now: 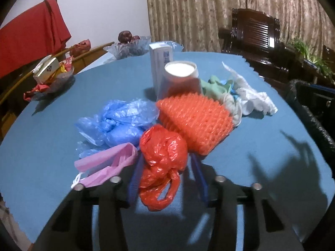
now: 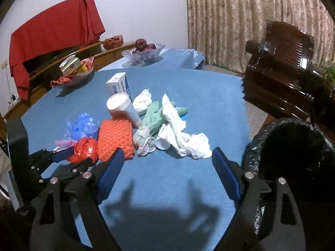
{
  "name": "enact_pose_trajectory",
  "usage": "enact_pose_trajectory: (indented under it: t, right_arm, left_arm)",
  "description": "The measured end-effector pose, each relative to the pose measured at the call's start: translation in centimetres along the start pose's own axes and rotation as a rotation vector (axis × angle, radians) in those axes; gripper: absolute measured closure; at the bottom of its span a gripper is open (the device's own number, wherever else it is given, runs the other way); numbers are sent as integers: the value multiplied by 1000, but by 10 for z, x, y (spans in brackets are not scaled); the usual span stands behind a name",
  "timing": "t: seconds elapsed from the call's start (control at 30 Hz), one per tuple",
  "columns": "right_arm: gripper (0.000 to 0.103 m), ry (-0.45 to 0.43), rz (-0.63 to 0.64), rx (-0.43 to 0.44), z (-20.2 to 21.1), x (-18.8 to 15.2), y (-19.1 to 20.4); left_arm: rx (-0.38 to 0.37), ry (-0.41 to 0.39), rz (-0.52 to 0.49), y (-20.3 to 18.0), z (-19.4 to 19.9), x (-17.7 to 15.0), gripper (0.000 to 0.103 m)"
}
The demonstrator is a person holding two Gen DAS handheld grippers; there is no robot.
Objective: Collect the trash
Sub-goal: 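Grasp the red plastic bag with the left gripper, then grasp the second orange foam net with the right gripper while the left holds the red bag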
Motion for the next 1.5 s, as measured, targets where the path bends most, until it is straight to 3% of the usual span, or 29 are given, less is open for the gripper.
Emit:
enact_pose_trajectory:
  t: [0.13,0.27,0.47,0.73,1.07,1.27,1.33,1.5]
  right_arm:
    - [29,21,18,18,-9,1,8]
    - [33,31,30,41,-16,3,18]
    - [36,31,58,82,-26,11,36]
    - [38,54,119,131,-51,20,76]
    - [40,134,171,63,-95,19,97]
    - [63,120,208,36,-92,20,97]
    - [74,110,201,65,-86,21,96]
    - [76,71,194,108,-57,22,91]
  left_arm:
    - [-3,-5,-7,-2,-1,-1,77]
    - [-35,-23,14,3,8,2,81]
    - [-80,-97,44,14,40,10,82]
    - [-62,-108,98,39,49,12,82]
    - [-67,-89,137,57,40,8,82]
    - [-76,-93,132,54,41,10,82]
    - [-77,-99,126,52,43,12,82]
    - [-81,-117,114,47,52,14,82]
Point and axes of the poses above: each gripper's, at about its wrist camera, not at the fingertips, and z roughly against the way its jaws point, y to its left, x to its top, the point moved 4 cm from there along -z, roughly the way its jaws point, and after that the axes turned 14 degrees about y, right-handed, at the moved point
